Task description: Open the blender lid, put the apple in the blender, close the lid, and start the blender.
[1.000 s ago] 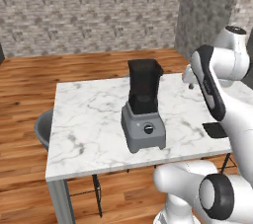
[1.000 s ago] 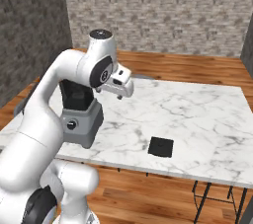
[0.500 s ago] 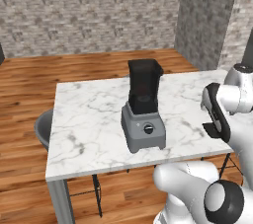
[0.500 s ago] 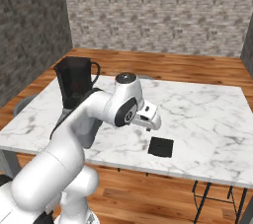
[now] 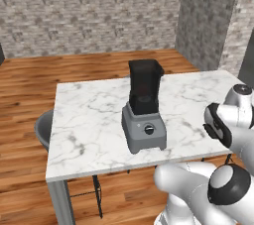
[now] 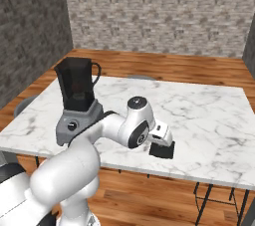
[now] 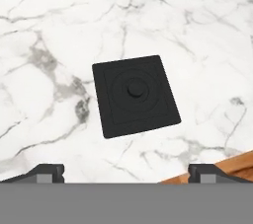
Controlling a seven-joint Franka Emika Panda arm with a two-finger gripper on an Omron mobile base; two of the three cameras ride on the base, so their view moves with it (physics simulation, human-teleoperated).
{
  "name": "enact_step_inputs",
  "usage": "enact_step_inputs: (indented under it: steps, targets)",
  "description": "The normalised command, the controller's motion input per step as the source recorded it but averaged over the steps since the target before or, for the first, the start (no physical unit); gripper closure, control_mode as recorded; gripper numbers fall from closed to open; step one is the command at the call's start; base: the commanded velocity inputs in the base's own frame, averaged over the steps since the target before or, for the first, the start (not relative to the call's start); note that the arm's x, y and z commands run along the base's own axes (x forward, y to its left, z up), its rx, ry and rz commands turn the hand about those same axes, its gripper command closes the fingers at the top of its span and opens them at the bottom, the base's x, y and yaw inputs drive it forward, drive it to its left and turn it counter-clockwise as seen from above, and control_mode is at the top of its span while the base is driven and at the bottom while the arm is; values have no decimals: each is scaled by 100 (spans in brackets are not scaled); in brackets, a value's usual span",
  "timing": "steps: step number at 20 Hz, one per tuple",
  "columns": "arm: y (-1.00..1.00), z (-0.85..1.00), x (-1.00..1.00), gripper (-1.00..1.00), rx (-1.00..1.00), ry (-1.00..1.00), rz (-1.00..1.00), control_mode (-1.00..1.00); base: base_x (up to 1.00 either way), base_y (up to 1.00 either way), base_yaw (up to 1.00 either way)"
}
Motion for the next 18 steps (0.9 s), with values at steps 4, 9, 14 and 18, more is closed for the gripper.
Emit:
enact_step_inputs:
  steps: [4,9,14,18]
  targets:
    - [0,-8,26,-100,0,0,5,-100,0,0,0]
    - [-9,0,26,-100,2,0,6,-100,0,0,0]
    - [-7,0,12,-100,0,0,5,-100,0,0,0]
    - [0,-4,0,-100,0,6,2,-100,0,0,0]
